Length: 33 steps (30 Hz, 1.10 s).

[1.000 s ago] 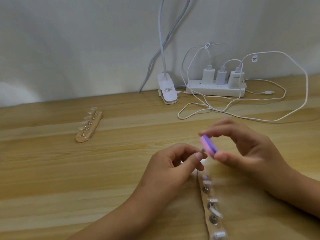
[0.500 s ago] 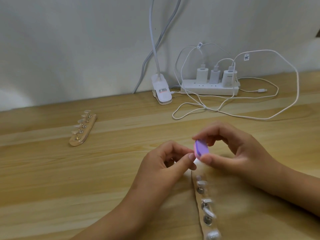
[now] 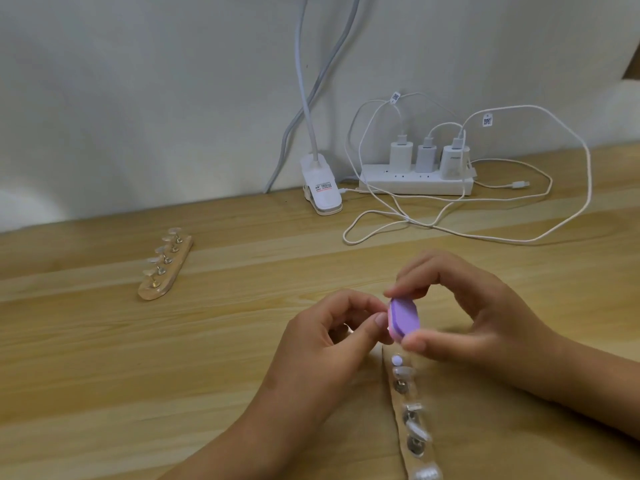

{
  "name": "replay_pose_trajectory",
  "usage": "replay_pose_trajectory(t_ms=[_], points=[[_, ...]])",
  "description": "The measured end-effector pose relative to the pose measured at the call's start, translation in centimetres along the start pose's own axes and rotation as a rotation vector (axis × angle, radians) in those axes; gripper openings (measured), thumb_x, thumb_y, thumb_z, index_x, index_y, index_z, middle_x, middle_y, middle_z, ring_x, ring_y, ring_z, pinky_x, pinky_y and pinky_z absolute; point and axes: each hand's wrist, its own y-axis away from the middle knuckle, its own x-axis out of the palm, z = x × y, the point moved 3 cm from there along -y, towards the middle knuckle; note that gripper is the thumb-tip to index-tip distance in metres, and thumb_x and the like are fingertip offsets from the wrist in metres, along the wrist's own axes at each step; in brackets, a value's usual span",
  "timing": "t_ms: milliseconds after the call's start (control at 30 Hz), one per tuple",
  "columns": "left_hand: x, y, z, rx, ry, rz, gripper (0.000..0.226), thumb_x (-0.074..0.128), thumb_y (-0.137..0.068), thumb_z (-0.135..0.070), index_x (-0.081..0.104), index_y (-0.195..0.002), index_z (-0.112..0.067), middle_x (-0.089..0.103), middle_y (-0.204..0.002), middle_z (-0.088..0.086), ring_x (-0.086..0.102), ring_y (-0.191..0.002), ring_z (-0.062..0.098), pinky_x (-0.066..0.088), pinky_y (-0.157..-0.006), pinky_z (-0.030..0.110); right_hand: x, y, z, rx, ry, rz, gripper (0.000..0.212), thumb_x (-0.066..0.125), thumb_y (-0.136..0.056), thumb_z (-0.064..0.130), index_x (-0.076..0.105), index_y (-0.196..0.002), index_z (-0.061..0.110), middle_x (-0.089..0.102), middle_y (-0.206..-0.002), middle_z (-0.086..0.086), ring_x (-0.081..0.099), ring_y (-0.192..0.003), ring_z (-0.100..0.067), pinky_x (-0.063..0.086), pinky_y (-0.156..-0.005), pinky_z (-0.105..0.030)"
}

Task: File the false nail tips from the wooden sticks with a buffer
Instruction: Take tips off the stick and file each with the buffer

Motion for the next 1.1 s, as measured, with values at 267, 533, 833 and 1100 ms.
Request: replay_pose_trajectory(t_ms=[267,533,833,1100], points=[[-0.05,0.1,0.1,0.016,-0.042,0.017,0.011,0.063,-0.082,-0.044,0.068,-0.089,-0.038,0.072,-0.076,-0.012,0.061,-0.069,0.019,0.046,-0.065,0.033,0.2,0.17,-0.19,0.04,-0.035,0.016,0.038,0.074,-0.074,0.053,0.067,-0.101,0.027,0.064,-0.096,0.009,0.06,-0.092,-0.02,0.05,-0.083,-0.032],[-0.03,0.16,0.13,0.006,-0.055,0.021,0.01,0.063,-0.082,-0.044,0.067,-0.09,-0.039,0.074,-0.079,-0.01,0.062,-0.07,0.022,0.046,-0.065,0.025,0.31,0.01,-0.55,0.169,-0.124,0.033,0.031,0.07,-0.076,0.051,0.071,-0.097,0.029,0.068,-0.093,0.001,0.063,-0.089,-0.021,0.052,-0.08,-0.032],[-0.1,0.14,0.08,-0.003,-0.003,-0.003,0.007,0.065,-0.081,-0.041,0.066,-0.085,-0.035,0.074,-0.078,-0.008,0.059,-0.076,0.035,0.044,-0.064,0.023,0.46,-0.03,-0.48,0.25,-0.183,0.042,0.026,0.066,-0.079,0.049,0.071,-0.095,0.03,0.071,-0.093,0.007,0.066,-0.088,-0.01,0.048,-0.078,-0.018],[-0.01,0.19,-0.02,-0.008,0.005,0.005,0.004,0.068,-0.084,-0.038,0.066,-0.088,-0.036,0.074,-0.079,-0.008,0.063,-0.08,0.031,0.047,-0.07,0.032,0.36,0.05,-0.14,0.203,-0.178,0.006,0.028,0.059,-0.085,0.045,0.072,-0.101,0.026,0.073,-0.098,0.01,0.068,-0.095,-0.007,0.047,-0.081,-0.012]])
